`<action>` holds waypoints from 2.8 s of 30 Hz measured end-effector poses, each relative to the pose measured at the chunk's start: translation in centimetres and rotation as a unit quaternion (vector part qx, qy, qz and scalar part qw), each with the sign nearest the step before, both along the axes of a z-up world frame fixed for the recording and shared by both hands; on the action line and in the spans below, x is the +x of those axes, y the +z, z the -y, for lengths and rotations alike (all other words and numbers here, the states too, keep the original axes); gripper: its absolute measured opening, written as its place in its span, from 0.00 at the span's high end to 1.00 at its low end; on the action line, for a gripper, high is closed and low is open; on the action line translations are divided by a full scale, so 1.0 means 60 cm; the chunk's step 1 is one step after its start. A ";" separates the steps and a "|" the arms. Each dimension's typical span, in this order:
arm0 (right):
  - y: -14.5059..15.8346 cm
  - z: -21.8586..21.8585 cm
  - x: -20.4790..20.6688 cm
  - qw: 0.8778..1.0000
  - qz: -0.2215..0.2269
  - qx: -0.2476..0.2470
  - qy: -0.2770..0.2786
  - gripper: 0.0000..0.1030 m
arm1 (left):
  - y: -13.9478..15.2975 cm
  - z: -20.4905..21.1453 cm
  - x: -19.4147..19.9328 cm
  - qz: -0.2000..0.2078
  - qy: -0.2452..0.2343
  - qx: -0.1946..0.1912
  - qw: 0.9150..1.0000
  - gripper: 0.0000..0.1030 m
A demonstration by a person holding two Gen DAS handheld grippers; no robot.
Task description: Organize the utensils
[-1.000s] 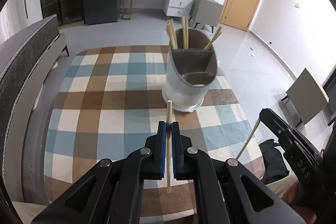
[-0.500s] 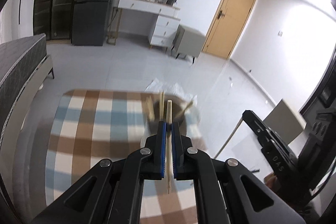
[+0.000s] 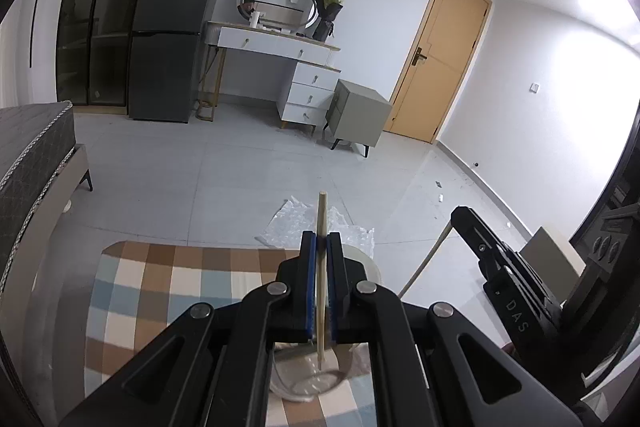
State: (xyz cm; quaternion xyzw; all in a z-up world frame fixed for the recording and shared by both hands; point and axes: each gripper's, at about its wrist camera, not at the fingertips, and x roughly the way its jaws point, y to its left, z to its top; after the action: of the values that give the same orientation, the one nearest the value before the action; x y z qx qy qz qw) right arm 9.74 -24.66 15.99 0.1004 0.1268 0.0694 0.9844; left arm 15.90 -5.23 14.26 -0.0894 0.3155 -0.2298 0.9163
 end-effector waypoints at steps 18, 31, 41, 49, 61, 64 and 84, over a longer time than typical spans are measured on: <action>-0.104 0.022 0.055 0.999 -0.038 0.025 0.006 0.95 | -0.101 0.057 0.055 -0.027 -0.018 0.026 0.999 1.00; -0.160 0.018 0.041 0.994 -0.099 0.019 0.041 0.95 | -0.123 0.055 0.020 -0.074 -0.052 0.068 0.994 1.00; -0.181 0.016 0.022 0.985 -0.161 0.028 0.057 0.92 | -0.130 0.041 0.008 -0.133 -0.049 0.059 0.988 1.00; -0.153 0.037 -0.053 0.987 -0.144 0.056 0.037 0.57 | -0.077 0.016 -0.057 -0.088 -0.031 0.063 0.994 0.61; -0.093 0.008 -0.179 0.995 -0.091 0.043 0.023 0.28 | -0.016 -0.036 -0.157 -0.005 0.055 0.087 0.995 0.20; -0.076 -0.008 -0.206 0.996 -0.073 0.032 0.028 0.20 | -0.012 -0.051 -0.173 0.006 0.071 0.085 0.994 0.18; -0.089 -0.062 -0.354 0.999 0.020 -0.026 0.016 0.00 | -0.052 -0.092 -0.281 0.089 0.107 0.089 0.986 0.04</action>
State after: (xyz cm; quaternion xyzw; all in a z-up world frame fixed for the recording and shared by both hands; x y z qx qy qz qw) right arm -11.52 -20.95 10.66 0.0715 0.1100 0.0834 0.9878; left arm -0.95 0.27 11.13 -0.0202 0.2406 -0.1080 0.9644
